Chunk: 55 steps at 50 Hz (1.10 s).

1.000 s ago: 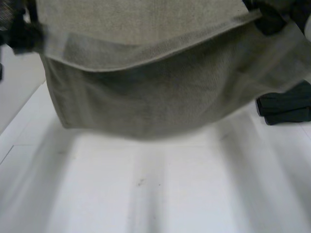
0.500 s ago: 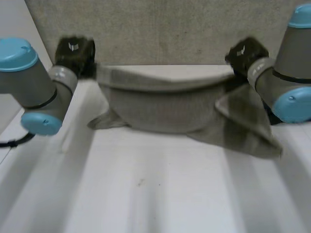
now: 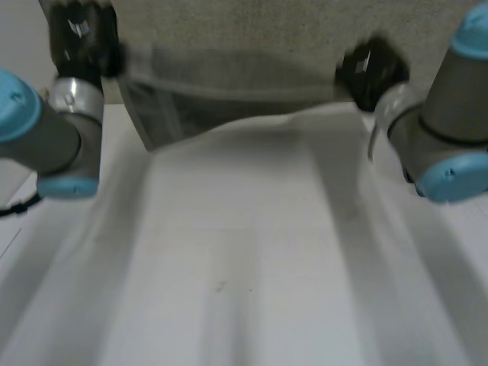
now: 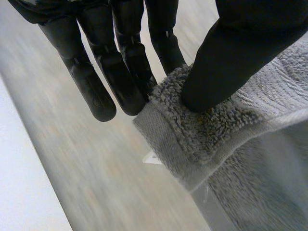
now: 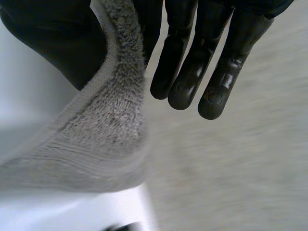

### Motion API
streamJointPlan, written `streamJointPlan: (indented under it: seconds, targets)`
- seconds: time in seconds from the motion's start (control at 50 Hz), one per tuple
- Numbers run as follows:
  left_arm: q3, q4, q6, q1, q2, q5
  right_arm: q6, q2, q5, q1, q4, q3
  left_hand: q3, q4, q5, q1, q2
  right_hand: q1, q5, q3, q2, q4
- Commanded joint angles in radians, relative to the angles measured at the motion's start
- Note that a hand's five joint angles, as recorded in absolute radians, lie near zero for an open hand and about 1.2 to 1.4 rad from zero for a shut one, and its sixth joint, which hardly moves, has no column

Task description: Fold the laundry.

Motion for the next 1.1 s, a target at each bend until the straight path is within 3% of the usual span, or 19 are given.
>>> streamJointPlan:
  seconds: [0.02, 0.1, 0.26, 0.32, 0.34, 0.42, 0.58, 0.72, 1.1]
  targets:
    - [-0.215, -0.131, 0.002, -0.004, -0.001, 0.003, 0.002, 0.029, -0.011, 0.011, 0.166, 0.202, 0.198, 0.194, 0.249, 0.269, 0.194, 0.401, 0.232, 0.213, 0.225, 0.206]
    - [-0.288, -0.169, -0.001, -0.006, 0.005, 0.006, 0.028, 0.063, -0.019, -0.001, 0.107, 0.282, 0.198, 0.194, 0.249, 0.269, 0.194, 0.401, 0.232, 0.213, 0.225, 0.206]
    - [-0.329, -0.171, -0.009, 0.003, 0.068, 0.006, 0.304, 0.049, -0.03, -0.051, -0.142, 0.457, 0.198, 0.194, 0.249, 0.269, 0.194, 0.401, 0.232, 0.213, 0.225, 0.206]
    - [-0.34, -0.171, -0.011, 0.008, 0.089, 0.006, 0.379, 0.026, -0.03, -0.07, -0.16, 0.503, 0.198, 0.194, 0.249, 0.269, 0.194, -0.265, -0.434, -0.453, -0.441, -0.46]
    - [-0.343, -0.171, -0.011, 0.008, 0.092, 0.006, 0.431, -0.004, -0.03, -0.076, -0.163, 0.539, 0.198, 0.194, 0.249, 0.269, 0.194, -0.651, -0.82, -0.839, -0.827, -0.846]
    - [-0.355, -0.171, -0.012, 0.006, 0.1, 0.004, 0.552, -0.072, -0.057, -0.102, -0.185, 0.619, 0.198, 0.194, 0.249, 0.269, 0.194, -0.821, -0.99, -1.009, -0.997, -1.016]
    - [-0.372, -0.171, -0.012, 0.003, 0.111, 0.004, 0.853, -0.218, -0.125, -0.216, -0.249, 0.8, 0.198, 0.194, 0.249, 0.269, 0.194, -0.821, -0.99, -1.009, -0.997, -1.016]
    - [-0.372, -0.169, -0.012, 0.011, 0.109, 0.003, 1.059, -0.251, -0.137, -0.308, -0.271, 0.882, 0.198, 0.194, 0.249, 0.269, 0.194, -0.821, -0.99, -1.009, -0.997, -1.016]
    - [-0.375, -0.169, -0.012, 0.008, 0.103, 0.003, 1.105, -0.161, -0.146, -0.274, -0.372, 0.86, 0.198, 0.194, 0.249, 0.269, 0.194, -0.821, -0.99, -1.009, -0.997, -1.016]
